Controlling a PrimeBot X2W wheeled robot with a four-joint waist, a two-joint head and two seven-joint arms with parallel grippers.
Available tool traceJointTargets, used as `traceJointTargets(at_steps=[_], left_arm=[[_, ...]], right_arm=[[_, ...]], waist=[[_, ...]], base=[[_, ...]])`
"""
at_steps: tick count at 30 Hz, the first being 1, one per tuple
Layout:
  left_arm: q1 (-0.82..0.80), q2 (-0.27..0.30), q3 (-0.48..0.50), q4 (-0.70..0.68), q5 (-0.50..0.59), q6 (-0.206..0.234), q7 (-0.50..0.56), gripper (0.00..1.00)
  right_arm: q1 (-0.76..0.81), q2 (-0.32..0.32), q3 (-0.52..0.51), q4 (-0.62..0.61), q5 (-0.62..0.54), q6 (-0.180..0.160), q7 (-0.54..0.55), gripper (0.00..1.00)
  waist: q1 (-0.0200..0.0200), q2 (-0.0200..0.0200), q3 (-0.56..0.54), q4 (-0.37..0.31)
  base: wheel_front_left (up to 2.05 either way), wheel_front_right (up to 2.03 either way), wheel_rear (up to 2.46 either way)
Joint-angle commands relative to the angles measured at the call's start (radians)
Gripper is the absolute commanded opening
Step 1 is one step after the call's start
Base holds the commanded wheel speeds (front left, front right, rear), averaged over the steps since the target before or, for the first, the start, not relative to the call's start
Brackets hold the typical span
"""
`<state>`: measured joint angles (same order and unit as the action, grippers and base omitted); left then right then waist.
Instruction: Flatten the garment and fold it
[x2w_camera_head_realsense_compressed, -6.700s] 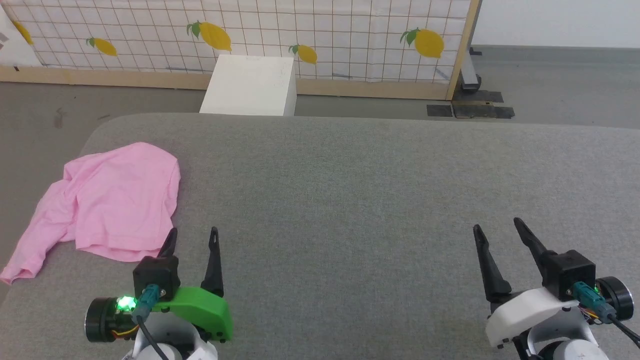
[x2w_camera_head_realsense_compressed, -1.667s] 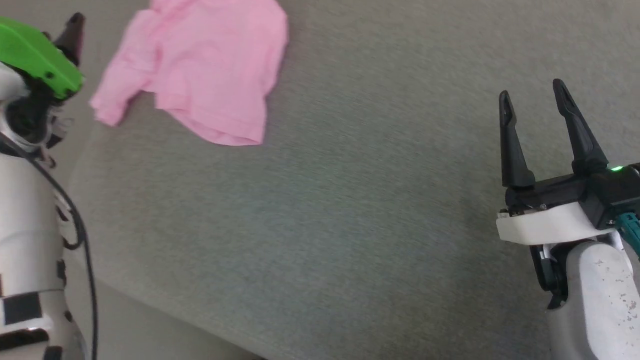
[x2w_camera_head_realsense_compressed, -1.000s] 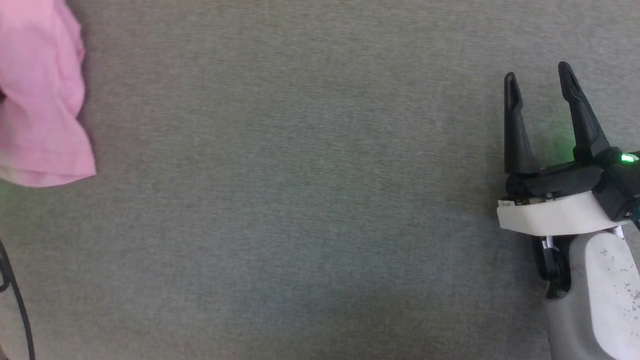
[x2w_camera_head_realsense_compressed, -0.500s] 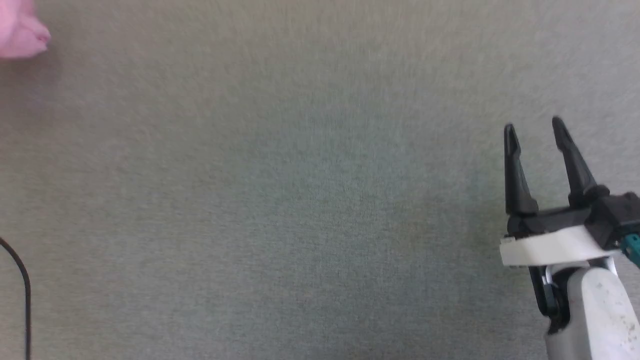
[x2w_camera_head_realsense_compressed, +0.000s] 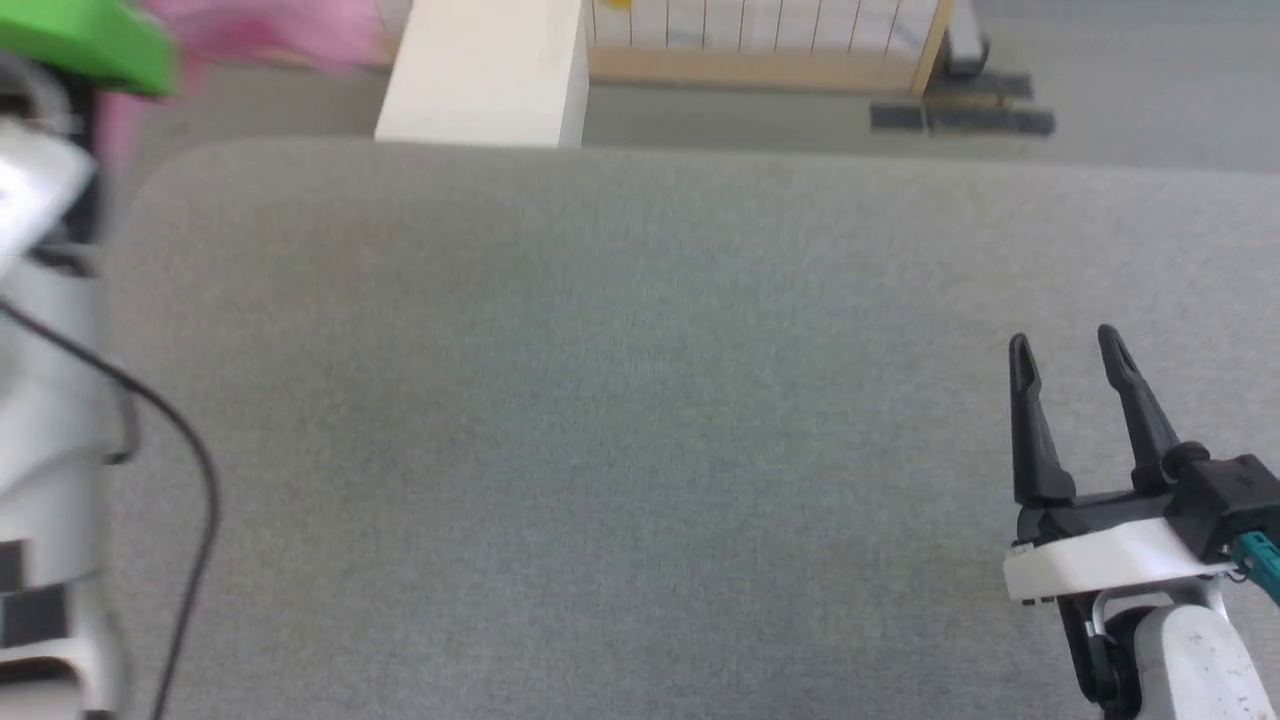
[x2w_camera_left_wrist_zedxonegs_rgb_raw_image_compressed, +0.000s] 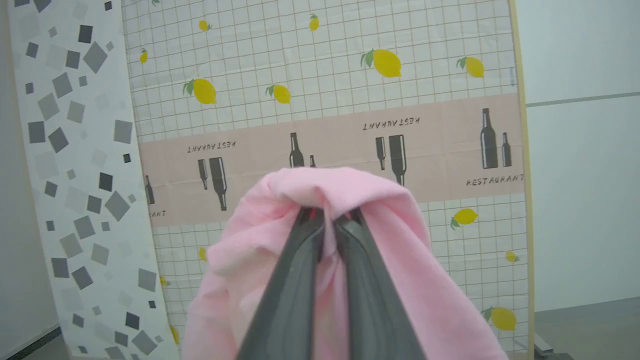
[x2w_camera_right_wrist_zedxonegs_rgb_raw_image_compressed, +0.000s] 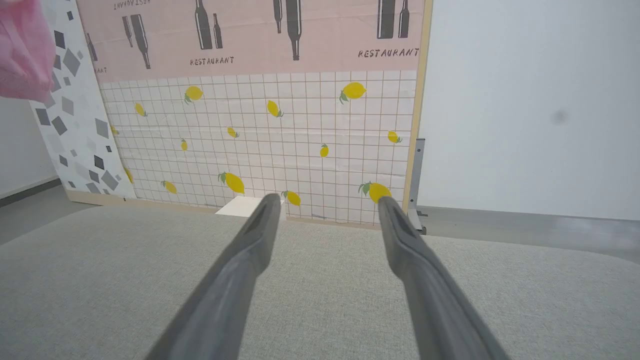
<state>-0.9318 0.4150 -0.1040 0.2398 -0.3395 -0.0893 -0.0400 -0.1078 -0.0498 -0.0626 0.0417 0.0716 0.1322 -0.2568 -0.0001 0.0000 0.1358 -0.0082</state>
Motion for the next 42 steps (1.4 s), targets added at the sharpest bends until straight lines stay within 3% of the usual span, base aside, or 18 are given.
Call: traceJointTargets(at_steps=[1,14,25,30,34,36,37,38,42], left_arm=[[-0.006,-0.027,-0.024,-0.014,-0.011,-0.010,0.010,0.00],[0.119,-0.237,-0.332,-0.009,-0.170,-0.040,0.125,0.00],[0.333,-0.319,-0.522,0.270,-0.262,-0.041,0.261,0.00],[0.408,-0.344,-0.625,0.418,-0.306,-0.041,0.424,0.00],[0.432,-0.354,-0.675,0.469,-0.348,-0.041,0.519,0.00],[0.426,-0.357,-0.675,0.474,-0.355,-0.039,0.509,0.00],[0.421,-0.357,-0.668,0.471,-0.352,-0.031,0.481,0.30],[0.416,-0.357,-0.660,0.467,-0.348,-0.020,0.448,1.00],[0.394,-0.353,-0.605,0.428,-0.325,0.017,0.245,1.00]], right_arm=[[0.014,0.000,0.002,0.001,0.005,-0.002,-0.005,1.00],[0.025,0.000,0.015,-0.002,0.003,-0.002,-0.005,1.00],[0.033,0.000,0.026,-0.002,0.004,-0.002,-0.005,1.00],[0.034,0.000,0.027,-0.004,0.006,-0.002,-0.005,1.00],[0.029,0.000,0.030,-0.001,0.012,-0.002,-0.005,1.00],[0.028,0.000,0.034,0.002,0.015,-0.002,-0.005,1.00],[0.028,0.000,0.036,0.002,0.016,-0.002,-0.005,1.00],[0.029,0.000,0.038,0.003,0.016,-0.002,-0.005,1.00],[0.039,0.000,0.035,0.003,0.015,-0.002,-0.005,1.00]], waist=[[0.0001,0.0000,-0.067,-0.037],[0.0001,0.0000,-0.079,-0.139],[0.0001,0.0000,-0.061,-0.214],[0.0001,0.0000,-0.055,-0.222],[0.0001,0.0000,-0.052,-0.223],[0.0001,0.0000,-0.054,-0.220],[0.0001,0.0000,-0.056,-0.219],[0.0001,0.0000,-0.059,-0.218],[0.0001,0.0000,-0.072,-0.204]], base=[[0.00,0.00,0.00],[0.00,0.00,0.00],[0.00,0.00,0.00],[0.00,0.00,0.00],[0.00,0.00,0.00],[0.00,0.00,0.00],[0.00,0.00,0.00],[0.00,0.00,0.00],[0.00,0.00,0.00]])
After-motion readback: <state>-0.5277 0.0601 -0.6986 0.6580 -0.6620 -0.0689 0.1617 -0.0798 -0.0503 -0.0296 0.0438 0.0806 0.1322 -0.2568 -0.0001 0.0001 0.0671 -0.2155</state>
